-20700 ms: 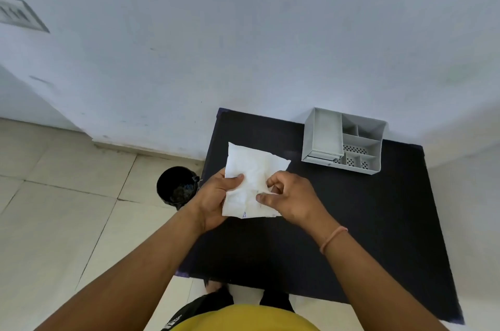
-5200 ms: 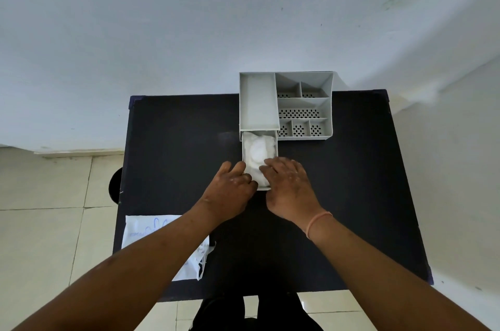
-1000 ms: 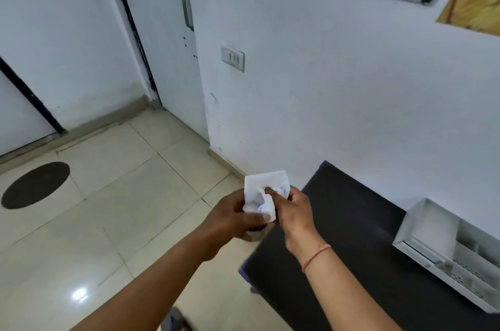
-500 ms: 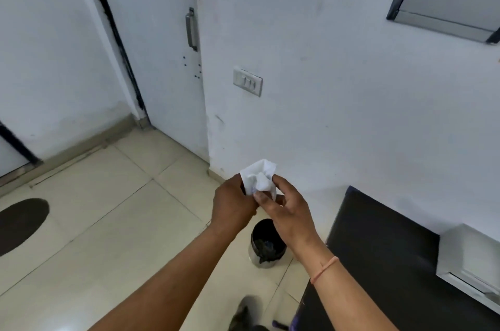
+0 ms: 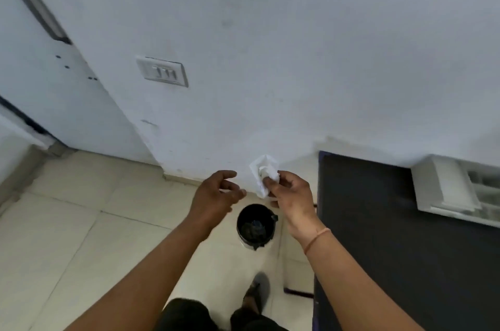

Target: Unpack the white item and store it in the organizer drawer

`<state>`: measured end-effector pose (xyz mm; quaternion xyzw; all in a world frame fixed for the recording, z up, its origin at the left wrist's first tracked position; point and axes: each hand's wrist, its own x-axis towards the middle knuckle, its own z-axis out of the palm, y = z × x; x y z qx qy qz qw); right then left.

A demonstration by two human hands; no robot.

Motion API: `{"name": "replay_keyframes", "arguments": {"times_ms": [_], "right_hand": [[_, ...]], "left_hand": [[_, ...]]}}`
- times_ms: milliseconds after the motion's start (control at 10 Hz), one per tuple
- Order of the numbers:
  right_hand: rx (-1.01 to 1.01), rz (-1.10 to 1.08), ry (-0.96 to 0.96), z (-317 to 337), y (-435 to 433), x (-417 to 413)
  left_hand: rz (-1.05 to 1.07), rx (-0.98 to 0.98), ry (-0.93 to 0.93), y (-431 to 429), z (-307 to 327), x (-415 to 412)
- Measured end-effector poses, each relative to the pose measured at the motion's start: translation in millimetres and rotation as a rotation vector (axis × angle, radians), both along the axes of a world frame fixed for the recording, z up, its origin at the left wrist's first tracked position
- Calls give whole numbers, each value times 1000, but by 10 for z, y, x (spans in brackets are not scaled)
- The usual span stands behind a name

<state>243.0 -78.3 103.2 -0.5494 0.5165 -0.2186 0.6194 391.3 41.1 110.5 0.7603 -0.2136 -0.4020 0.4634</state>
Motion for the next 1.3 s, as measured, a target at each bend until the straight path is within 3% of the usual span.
{"name": "replay_keyframes", "arguments": {"times_ms": [400, 800, 900, 1000, 1100, 1300], "right_hand": [[266, -447, 108, -1268, -454, 305], [562, -596, 350, -4163, -331, 734], [716, -595, 293, -4872, -335, 855], [839, -832, 140, -4921, -395, 903], [819, -828, 181, -4826, -468, 874], [668, -568, 253, -4557, -560, 839]], "left_hand": [[-320, 225, 184, -1245, -1469, 677], [-381, 523, 170, -1468, -4076, 1072], [-378, 573, 146, -1445, -4662, 1150], [-388, 589, 141, -1439, -4859, 1180], [-386, 615, 161, -1390, -4942, 1178], [-344, 590, 138, -1377, -4688, 1051]]}}
